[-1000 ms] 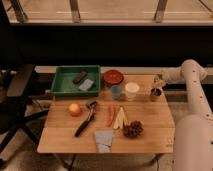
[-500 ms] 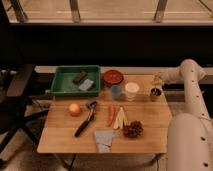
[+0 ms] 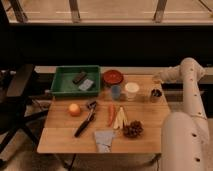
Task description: Place fork in metal cup
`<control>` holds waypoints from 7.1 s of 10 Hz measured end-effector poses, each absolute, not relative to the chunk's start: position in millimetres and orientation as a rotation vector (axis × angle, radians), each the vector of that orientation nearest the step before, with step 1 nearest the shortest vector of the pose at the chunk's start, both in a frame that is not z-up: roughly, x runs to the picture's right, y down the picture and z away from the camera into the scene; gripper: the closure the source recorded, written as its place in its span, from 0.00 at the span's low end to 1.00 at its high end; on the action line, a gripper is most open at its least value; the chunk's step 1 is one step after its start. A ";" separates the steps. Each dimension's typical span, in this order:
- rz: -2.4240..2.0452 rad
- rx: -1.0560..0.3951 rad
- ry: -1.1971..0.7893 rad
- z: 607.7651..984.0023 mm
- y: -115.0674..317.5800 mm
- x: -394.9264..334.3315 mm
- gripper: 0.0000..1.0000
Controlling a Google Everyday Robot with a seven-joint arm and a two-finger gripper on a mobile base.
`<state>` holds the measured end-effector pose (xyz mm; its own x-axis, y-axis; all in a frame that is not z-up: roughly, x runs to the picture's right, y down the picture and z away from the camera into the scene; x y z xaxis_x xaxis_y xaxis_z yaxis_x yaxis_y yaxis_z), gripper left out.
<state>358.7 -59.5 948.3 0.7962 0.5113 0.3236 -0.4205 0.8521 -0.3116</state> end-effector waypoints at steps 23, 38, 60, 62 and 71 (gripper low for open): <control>0.578 -0.092 -0.351 895.0 -70.3 396.6 0.40; 0.586 -0.171 -0.374 941.2 -63.4 394.6 1.00; 0.444 0.158 -0.335 787.7 -159.5 368.3 1.00; 0.483 0.169 -0.337 789.4 -153.0 380.4 1.00; 0.581 0.113 -0.358 821.5 -121.6 390.2 1.00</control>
